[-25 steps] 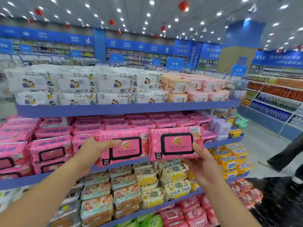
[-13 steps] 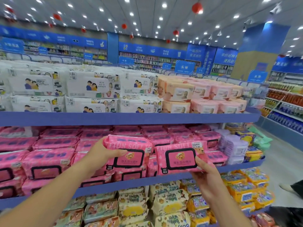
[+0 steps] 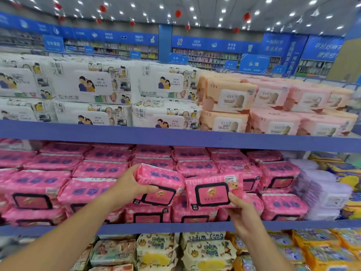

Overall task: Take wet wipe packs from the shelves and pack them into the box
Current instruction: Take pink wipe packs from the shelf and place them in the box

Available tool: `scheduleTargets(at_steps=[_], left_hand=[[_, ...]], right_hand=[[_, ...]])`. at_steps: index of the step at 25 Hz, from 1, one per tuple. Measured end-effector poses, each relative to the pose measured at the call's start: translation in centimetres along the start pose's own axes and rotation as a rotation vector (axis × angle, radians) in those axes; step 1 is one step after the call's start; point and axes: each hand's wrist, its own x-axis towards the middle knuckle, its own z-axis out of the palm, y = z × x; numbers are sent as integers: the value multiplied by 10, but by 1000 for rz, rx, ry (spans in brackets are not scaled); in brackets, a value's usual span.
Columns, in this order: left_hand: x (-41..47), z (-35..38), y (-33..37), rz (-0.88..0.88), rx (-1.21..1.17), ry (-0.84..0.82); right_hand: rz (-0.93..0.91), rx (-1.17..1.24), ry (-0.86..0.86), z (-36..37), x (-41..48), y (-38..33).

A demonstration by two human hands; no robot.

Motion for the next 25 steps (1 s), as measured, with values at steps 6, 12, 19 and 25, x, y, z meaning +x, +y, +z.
scheduleTargets(at_steps=[6, 12, 19, 25], left_hand=[[19, -13, -2, 108, 432, -5], [17, 11, -12, 161, 1166, -65], [20, 12, -21, 119, 1096, -20], [12, 12, -14, 153, 1055, -46]], right_hand=[[-137, -399, 26, -12, 25, -18], [-150, -1105, -167, -8, 29, -34], [-209, -1118, -166, 20, 20, -8], [-163, -1095, -147, 25, 7, -16]])
